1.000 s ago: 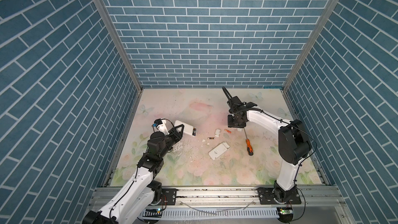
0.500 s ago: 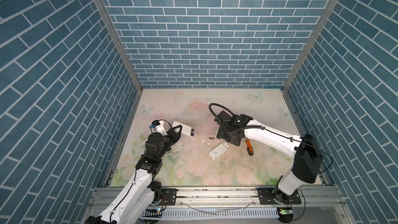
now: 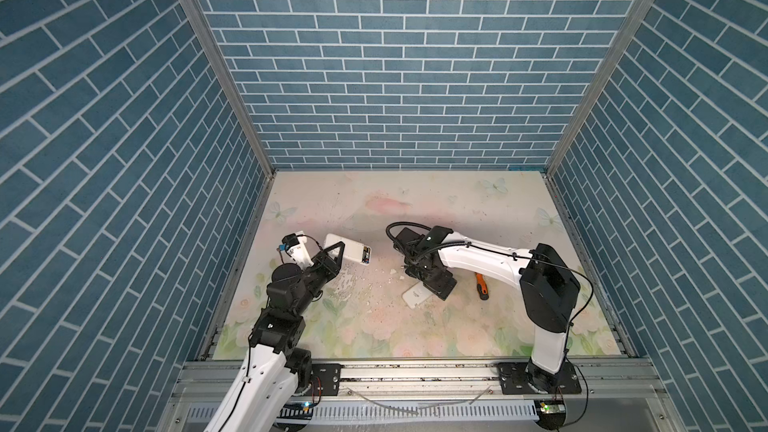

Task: Unload the batteries from the remote control

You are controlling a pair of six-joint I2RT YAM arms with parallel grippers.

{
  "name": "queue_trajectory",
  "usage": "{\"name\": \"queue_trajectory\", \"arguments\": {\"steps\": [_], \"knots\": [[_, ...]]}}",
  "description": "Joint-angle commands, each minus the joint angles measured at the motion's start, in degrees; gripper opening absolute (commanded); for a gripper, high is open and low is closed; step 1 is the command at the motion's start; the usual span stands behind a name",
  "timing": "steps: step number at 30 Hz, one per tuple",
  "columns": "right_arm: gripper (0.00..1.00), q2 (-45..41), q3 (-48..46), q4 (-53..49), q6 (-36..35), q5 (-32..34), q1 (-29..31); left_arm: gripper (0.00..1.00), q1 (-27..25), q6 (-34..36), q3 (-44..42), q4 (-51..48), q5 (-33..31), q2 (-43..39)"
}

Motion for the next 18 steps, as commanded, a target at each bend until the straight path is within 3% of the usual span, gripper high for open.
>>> {"name": "queue_trajectory", "arguments": {"steps": [1, 18], "knots": [[0.91, 1.92, 0.75, 0.74, 5.00, -1.18, 0.23, 0.00, 0.84, 0.72, -0.25, 0.64, 1.57, -0.13], [0.81, 4.19, -8.15, 14.37, 10.03, -3.09, 0.92, 0.00, 1.74, 1.07, -0.34, 1.57, 3.25, 1.71]]}}
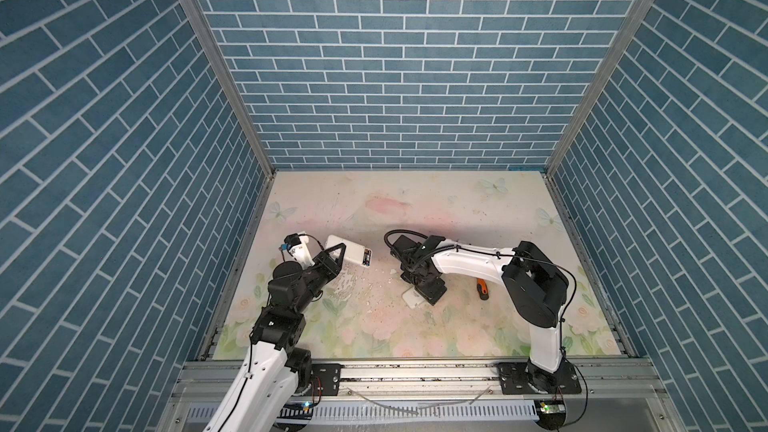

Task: Unload the batteries from the remote control

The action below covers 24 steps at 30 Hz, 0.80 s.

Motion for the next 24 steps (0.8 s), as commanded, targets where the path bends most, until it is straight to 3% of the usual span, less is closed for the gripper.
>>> {"name": "queue_trajectory", "arguments": {"steps": [1, 4, 14, 24], "knots": [[0.80, 0.72, -3.11, 3.30, 5.39, 0.08, 0.59, 0.00, 0.72, 1.01, -0.35, 1.70, 1.05, 0.07], [0.75, 0.72, -3.90, 3.74, 5.73, 1.41, 0.75, 0.00, 0.85, 1.03, -0.41, 1.39, 1.21, -0.28], [0.31, -2.09, -5.96, 4.89, 5.67, 2.38, 0.44, 0.00, 1.20, 0.89, -0.57, 3.08, 1.46, 2.00], [0.17, -9.41, 2.37, -8.15, -6.45, 7.87, -4.89, 0.00, 1.20, 0.07, 0.15, 9.34, 2.36, 9.12]]}}
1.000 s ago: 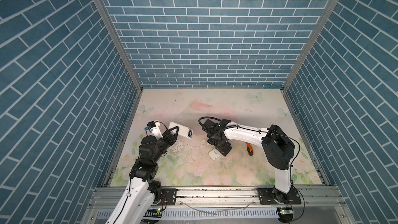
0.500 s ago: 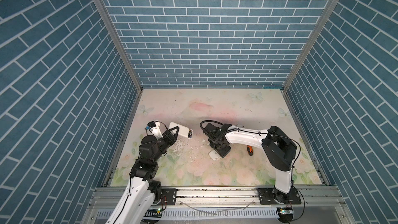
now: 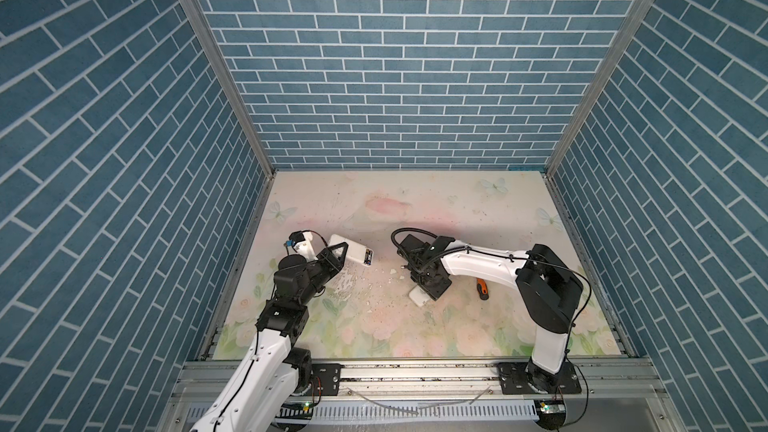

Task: Unload the batteries from the remote control

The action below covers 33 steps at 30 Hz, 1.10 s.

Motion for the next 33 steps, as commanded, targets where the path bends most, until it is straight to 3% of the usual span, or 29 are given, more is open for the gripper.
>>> {"name": "queue_trajectory", "arguments": {"steps": [1, 6, 14, 20, 33], "knots": [[0.16, -3.72, 6.28, -7.30, -6.22, 4.01, -3.30, 0.00, 0.37, 0.11, 0.44, 4.54, 1.05, 0.96], [0.15, -2.51, 14.15, -10.27, -16.07, 3.65, -10.97, 0.00, 0.37, -0.39, 0.85, 5.97, 1.27, 2.89], [0.14, 7.99, 25.28, -6.98, -27.32, 1.21, -24.03, 0.00, -0.75, -3.62, -1.53, 11.26, 1.04, 7.04], [0.14, 17.46, 33.34, -4.37, -29.06, -2.34, -29.34, 0.00, -6.58, -1.78, 1.49, 12.34, -0.30, 12.75], [0.17, 26.74, 35.60, 0.52, -26.18, -8.24, -34.62, 0.00, -16.15, -3.29, 0.65, 14.15, -8.80, 15.78]]}}
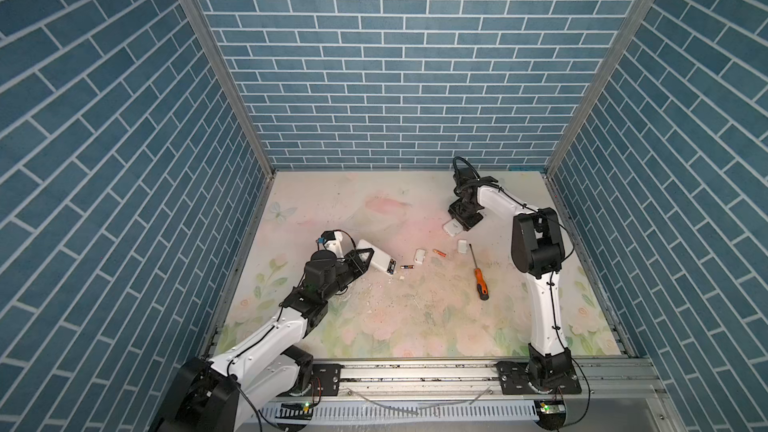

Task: Unload the batteries from the remote control

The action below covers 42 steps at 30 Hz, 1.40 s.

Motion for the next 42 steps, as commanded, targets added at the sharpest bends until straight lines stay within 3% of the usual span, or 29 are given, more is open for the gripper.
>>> {"name": "queue_trajectory", "arguments": {"steps": [1, 8, 11, 20, 27, 33, 42], "knots": [[0.19, 1.68, 1.78, 0.80, 1.34, -1.80, -0.64, 0.00, -1.85, -0.43, 0.31, 2.19, -3.78, 0.10], [0.58, 0.65, 0.33, 2.38, 0.61, -2.61, -1.68, 0.00, -7.50, -2.30, -1.41, 5.26, -8.46, 3.17], [0.67, -1.22, -0.79, 3.54, -0.22, -2.95, -1.70, 0.00, -9.65, -3.06, -1.37, 7.73, -9.83, 5.68], [0.73, -5.60, -3.27, 6.70, -2.03, -4.21, -2.01, 0.00, -15.73, -3.88, -2.05, 10.98, -15.33, 8.82], [0.73, -21.48, -17.61, 14.65, -5.92, -4.21, -1.37, 0.00, -20.30, -4.05, -3.64, 14.49, -21.66, 12.40], [0.73, -33.64, -29.77, 19.36, -11.05, -4.21, 0.38, 0.00, -24.91, -7.55, -2.90, 21.84, -25.60, 20.95], [0.72, -43.03, -36.72, 19.33, -19.42, -4.25, 3.46, 0.00, -32.33, -10.52, -2.92, 27.80, -33.79, 28.37]]}}
